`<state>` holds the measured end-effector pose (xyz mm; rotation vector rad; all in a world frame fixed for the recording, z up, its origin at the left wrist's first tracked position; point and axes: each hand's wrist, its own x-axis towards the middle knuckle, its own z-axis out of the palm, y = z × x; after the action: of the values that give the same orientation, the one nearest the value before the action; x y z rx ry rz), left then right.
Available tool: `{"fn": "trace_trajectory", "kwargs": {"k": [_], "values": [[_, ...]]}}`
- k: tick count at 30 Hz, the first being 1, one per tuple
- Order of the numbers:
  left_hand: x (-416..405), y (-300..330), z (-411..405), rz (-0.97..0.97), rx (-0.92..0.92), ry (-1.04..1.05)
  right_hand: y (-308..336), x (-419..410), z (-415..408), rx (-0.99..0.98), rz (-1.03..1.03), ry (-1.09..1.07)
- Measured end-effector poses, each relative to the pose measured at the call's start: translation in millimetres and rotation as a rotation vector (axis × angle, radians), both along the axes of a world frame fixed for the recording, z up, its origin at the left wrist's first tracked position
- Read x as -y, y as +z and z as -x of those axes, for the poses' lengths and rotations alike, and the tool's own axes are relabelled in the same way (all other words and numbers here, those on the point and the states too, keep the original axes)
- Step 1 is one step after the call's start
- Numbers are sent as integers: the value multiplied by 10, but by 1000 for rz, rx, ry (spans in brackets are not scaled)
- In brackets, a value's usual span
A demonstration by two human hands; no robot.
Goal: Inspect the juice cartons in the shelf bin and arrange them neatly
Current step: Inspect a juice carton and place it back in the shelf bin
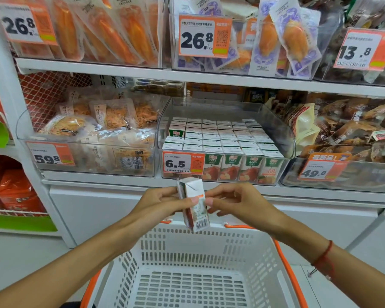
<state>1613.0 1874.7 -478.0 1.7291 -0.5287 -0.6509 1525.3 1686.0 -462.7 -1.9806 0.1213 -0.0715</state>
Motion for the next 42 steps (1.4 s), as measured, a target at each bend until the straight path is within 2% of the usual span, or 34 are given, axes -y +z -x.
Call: {"fn": "trace_trajectory", "kwargs": {"k": [4,11,19,22,26,28,33,42], "values": [[3,19,-30,74,205,-53,25,90,3,94,65,65],[-32,-41,-18,89,554,12,12,39,59,303,172,93],[-6,-10,17,108,609,7,16,39,62,369,166,82],[-20,-33,-23,101,556,-22,2,23,69,396,212,73],[-36,-39,-102,177,329,-7,8,7,98,556,609,72],[-47,-33,-131,206,245,1,-7,15,102,537,708,149],[-67,-39,-152,250,40,-5,-34,33,86,425,618,231],[-29,-28,-107,198,-229,51,-36,14,45,234,371,146]]}}
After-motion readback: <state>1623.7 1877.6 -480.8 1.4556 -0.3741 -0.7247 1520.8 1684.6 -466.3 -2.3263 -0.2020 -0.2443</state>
